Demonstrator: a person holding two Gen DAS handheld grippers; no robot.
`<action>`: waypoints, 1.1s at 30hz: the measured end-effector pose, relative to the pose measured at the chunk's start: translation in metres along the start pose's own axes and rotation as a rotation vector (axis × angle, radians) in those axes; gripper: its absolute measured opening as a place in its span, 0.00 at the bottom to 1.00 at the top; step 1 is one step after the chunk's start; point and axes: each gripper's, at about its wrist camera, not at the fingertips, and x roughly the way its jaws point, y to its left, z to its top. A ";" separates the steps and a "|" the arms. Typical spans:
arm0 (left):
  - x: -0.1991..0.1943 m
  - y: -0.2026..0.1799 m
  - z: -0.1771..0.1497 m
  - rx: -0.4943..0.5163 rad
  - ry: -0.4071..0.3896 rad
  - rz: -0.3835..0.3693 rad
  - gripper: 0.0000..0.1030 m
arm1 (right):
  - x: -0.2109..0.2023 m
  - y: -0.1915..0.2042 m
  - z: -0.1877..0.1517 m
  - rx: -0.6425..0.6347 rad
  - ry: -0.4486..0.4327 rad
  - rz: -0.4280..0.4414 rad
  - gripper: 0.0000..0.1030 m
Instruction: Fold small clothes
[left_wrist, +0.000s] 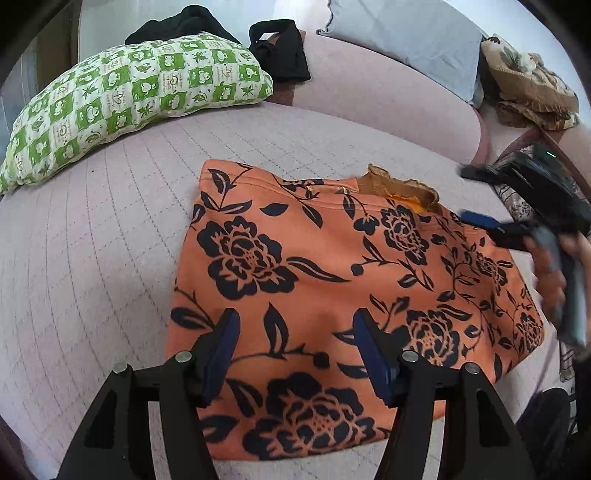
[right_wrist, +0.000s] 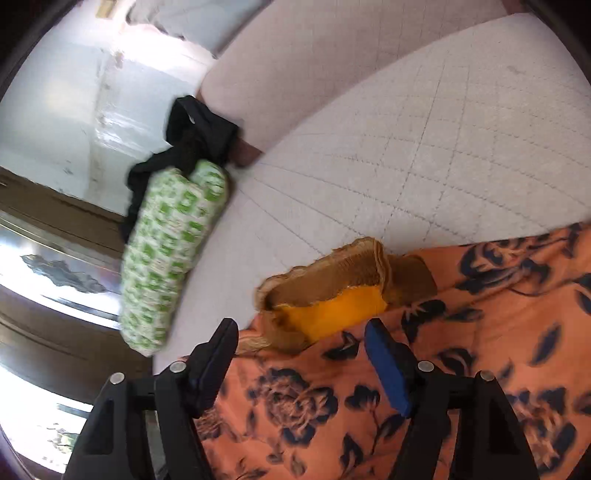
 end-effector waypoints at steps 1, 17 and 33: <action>-0.002 -0.002 -0.001 -0.003 -0.005 -0.012 0.63 | -0.013 0.005 -0.010 -0.036 0.000 -0.010 0.72; -0.016 -0.034 -0.023 0.172 -0.042 0.131 0.76 | -0.082 -0.032 -0.116 0.037 -0.010 0.060 0.80; -0.009 -0.070 -0.010 0.114 -0.047 -0.018 0.78 | -0.188 -0.131 -0.205 0.394 -0.250 -0.118 0.78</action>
